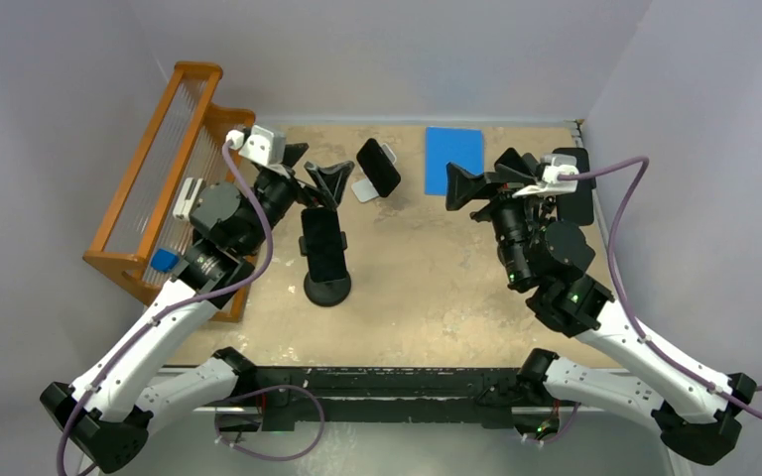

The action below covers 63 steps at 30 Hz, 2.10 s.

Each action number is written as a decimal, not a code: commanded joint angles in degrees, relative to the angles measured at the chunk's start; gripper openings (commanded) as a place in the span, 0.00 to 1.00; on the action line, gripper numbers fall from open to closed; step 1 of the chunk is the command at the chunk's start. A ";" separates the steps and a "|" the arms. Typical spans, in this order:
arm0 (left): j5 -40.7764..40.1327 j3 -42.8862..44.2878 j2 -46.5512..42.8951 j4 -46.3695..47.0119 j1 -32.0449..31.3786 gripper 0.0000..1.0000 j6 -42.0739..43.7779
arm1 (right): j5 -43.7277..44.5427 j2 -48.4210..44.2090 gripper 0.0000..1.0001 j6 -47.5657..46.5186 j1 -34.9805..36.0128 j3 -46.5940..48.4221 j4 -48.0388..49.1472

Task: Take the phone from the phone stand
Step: Pick up the phone stand with the phone at the center of the board.

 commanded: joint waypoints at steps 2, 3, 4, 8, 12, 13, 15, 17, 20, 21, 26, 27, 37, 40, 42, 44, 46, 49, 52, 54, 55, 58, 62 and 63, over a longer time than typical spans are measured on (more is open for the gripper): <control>-0.27 -0.36 -1.26 2.98 -1.11 1.00 2.69 | -3.12 -0.81 0.99 -1.67 -0.02 -0.12 3.27; -0.29 -0.63 -1.48 3.16 -1.28 1.00 3.32 | -3.12 -0.81 0.99 -1.67 -0.02 -0.40 3.27; -0.29 -0.84 -1.71 3.23 -1.59 1.00 3.83 | -3.09 -0.82 0.99 -1.81 -0.02 -0.71 3.46; 1.57 -2.27 -2.58 4.28 -3.42 1.00 6.95 | -2.66 -0.37 0.97 -4.95 -0.03 -1.81 5.06; 3.49 -3.59 -3.59 5.28 -5.67 1.00 10.62 | -2.92 1.06 0.96 -2.10 -0.02 0.53 0.22; 3.48 -3.72 -3.90 5.37 -6.49 1.00 11.38 | -2.96 1.81 0.97 -1.17 -0.02 1.52 -1.73; 3.28 -4.14 -4.50 5.55 -7.19 1.00 12.12 | -4.01 3.20 0.98 -0.18 -0.02 2.99 -5.31; 2.87 -4.61 -5.28 6.03 -7.84 1.00 12.56 | -5.08 3.88 0.98 0.47 -0.02 3.39 -6.66; 2.43 -4.85 -6.18 5.71 -8.53 1.00 14.27 | -8.76 4.01 0.98 2.01 -0.02 2.62 -6.64; 2.30 -4.96 -6.62 5.49 -8.79 1.00 14.26 | -9.69 3.95 0.98 2.63 -0.02 1.99 -6.21; 1.30 -5.83 -7.86 4.10 -9.56 1.00 13.80 | -14.18 4.47 0.94 5.22 -0.04 -1.95 -2.58; 0.76 -6.14 -8.13 4.07 -9.72 1.00 13.87 | -14.21 4.84 0.93 6.37 -0.03 -2.81 -2.38; -7.57 -6.57 -9.22 3.73 -12.97 0.99 15.17 | -30.66 12.10 0.93 20.23 -0.05 -9.41 7.98; -13.63 -6.00 -8.71 0.12 -13.05 0.98 13.90 | -34.57 13.99 0.93 24.39 0.06 -10.98 14.46; -18.92 -6.47 -9.21 -1.41 -13.07 0.98 13.57 | -37.17 15.92 0.93 26.26 0.06 -10.80 16.90; -21.88 -7.16 -10.96 -2.27 -13.08 0.98 13.53 | -39.98 18.47 0.93 27.93 0.15 -9.36 17.93; -22.78 -8.34 -13.22 -1.93 -13.08 0.98 14.10 | -42.06 20.95 0.93 29.77 0.14 -8.26 18.79; -23.27 -10.68 -16.25 -0.21 -13.13 0.97 15.19 | -44.38 23.86 0.93 33.27 0.07 -7.32 20.26; -23.15 -11.31 -17.41 0.65 -13.14 0.97 15.87 | -45.70 26.10 0.92 35.75 0.08 -6.65 21.23; -22.67 -11.29 -17.09 0.53 -13.18 0.96 15.92 | -46.23 27.15 0.90 36.70 0.07 -6.45 21.74; -22.41 -11.09 -16.82 0.21 -13.14 0.96 15.73 | -46.46 27.54 0.90 37.23 0.06 -6.51 21.96; -22.70 -9.72 -15.92 -2.10 -13.39 0.95 12.48 | -47.13 28.47 0.88 38.27 0.06 -6.70 22.96; -25.30 -5.21 -14.31 -15.12 -13.40 0.95 0.94 | -43.40 27.65 0.88 36.68 0.06 -6.70 22.31; -26.28 -3.81 -13.87 -19.82 -13.40 0.96 -2.81 | -42.64 27.13 0.88 36.00 0.07 -6.87 21.80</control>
